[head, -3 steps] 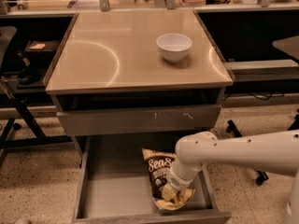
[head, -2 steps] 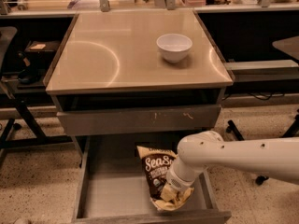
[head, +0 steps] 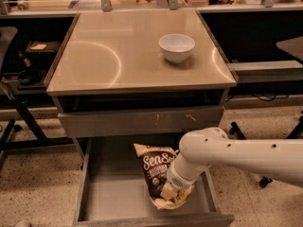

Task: Pick brown chip bag from middle drawer and place on counter

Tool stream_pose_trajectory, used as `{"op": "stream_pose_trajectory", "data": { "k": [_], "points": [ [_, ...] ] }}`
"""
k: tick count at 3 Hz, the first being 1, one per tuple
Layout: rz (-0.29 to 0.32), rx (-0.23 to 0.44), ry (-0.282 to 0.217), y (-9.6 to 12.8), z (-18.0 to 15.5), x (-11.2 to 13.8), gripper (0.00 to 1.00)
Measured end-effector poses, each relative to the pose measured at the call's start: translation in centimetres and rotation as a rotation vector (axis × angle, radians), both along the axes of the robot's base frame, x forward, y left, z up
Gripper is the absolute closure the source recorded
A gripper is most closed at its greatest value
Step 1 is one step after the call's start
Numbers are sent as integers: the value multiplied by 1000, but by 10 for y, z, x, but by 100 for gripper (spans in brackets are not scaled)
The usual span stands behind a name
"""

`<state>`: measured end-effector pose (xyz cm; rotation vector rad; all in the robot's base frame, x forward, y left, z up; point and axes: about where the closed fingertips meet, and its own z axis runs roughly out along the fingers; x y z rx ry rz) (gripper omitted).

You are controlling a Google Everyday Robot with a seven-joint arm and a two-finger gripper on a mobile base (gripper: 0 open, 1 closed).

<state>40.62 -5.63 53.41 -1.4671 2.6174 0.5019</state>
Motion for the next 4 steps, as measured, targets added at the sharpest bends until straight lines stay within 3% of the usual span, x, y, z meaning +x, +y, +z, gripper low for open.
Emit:
{"op": "stream_pose_trajectory", "data": {
  "k": [2, 4],
  "points": [
    [168, 101, -35, 48, 92, 3, 100],
    [170, 116, -41, 50, 96, 5, 100]
  ]
}}
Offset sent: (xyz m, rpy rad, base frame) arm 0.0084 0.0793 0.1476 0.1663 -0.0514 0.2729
